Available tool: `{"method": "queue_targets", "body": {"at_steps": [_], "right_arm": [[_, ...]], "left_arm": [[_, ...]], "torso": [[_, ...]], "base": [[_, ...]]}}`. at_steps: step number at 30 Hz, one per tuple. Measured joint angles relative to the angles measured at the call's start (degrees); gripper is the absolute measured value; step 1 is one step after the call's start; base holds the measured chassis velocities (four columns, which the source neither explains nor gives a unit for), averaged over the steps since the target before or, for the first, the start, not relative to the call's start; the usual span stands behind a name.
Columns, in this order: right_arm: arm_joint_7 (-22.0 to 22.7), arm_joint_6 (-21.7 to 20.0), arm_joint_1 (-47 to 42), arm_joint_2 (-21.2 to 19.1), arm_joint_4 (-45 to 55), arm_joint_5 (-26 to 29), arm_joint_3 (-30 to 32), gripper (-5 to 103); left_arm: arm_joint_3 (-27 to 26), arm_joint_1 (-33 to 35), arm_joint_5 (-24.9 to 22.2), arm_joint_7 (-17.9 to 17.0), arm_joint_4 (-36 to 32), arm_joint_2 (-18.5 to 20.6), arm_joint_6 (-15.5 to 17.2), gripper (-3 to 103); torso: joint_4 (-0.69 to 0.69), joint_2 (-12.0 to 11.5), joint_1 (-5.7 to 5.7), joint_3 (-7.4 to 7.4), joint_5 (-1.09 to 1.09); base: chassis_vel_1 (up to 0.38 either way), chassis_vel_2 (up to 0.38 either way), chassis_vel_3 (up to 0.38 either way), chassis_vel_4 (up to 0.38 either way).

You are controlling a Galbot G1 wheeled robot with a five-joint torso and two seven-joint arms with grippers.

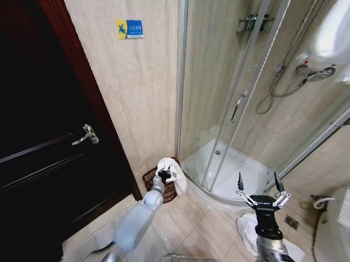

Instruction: Discard the used towel into the hamper.

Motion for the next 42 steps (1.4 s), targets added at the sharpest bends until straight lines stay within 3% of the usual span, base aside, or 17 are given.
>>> {"method": "queue_targets", "body": {"at_steps": [4, 12, 42], "right_arm": [[0.00, 0.01, 0.23, 0.00, -0.51, 0.08, -0.20, 100], [0.35, 0.26, 0.55, 0.00, -1.08, 0.81, -0.02, 100], [0.43, 0.07, 2.93, 0.00, -3.32, 1.30, -0.65, 100]], "left_arm": [[0.60, -3.35, -0.05, -3.07, 4.59, -1.19, -0.31, 9], [-0.92, -6.47, -1.33, -7.75, 6.57, -3.08, -2.75, 9], [-4.65, -8.97, -3.07, -10.24, 3.17, -1.40, -4.97, 9]], "torso": [[0.01, -0.01, 0.02, 0.01, 0.00], [0.00, -0.01, 0.01, 0.01, 0.00], [0.01, -0.01, 0.02, 0.01, -0.01]], "base": [[0.000, 0.000, 0.000, 0.000], [0.000, 0.000, 0.000, 0.000], [0.000, 0.000, 0.000, 0.000]]}}
